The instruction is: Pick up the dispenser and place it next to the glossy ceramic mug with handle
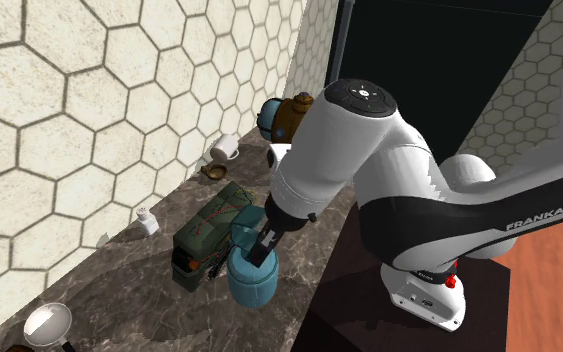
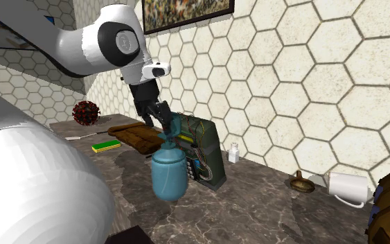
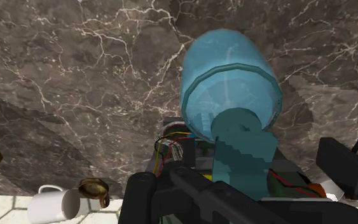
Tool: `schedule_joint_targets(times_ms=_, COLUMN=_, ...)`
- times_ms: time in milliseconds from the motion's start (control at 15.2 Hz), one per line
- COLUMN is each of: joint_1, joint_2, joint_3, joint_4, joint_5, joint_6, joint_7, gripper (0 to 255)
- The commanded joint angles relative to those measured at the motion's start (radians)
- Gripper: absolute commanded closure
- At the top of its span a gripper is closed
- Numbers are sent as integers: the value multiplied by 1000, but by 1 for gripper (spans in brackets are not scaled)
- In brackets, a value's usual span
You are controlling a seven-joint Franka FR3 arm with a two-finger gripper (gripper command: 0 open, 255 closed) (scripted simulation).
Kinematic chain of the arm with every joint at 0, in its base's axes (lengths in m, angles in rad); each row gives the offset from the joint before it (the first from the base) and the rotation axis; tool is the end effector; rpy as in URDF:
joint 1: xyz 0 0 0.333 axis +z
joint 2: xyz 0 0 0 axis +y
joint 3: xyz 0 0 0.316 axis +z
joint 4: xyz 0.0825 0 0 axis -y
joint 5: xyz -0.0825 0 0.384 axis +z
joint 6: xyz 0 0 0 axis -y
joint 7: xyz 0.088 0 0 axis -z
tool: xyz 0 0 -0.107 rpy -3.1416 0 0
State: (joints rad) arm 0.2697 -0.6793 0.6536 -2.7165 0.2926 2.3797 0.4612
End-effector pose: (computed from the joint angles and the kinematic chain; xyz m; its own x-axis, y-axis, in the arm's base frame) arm 0.2344 0.2969 0.4126 0.9320 0.1963 0.3046 0.2038 -0.9790 0.0074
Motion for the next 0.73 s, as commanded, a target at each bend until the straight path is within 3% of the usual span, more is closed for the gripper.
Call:
schedule_joint_targets(times_ms=0, joint_1=-11, joint_2=27, joint_3=14, joint_4=-9, joint_5=-2, joint_6=38, joint_7=3, gripper=0)
schedule_joint_targets(times_ms=132, joint_1=-26, joint_2=62, joint_3=33, joint_4=-20, joint_5=-5, joint_6=85, joint_7=7, gripper=0)
schedule_joint_targets(times_ms=660, joint_1=-26, joint_2=62, joint_3=33, joint_4=-20, joint_5=-5, joint_6=85, joint_7=7, gripper=0)
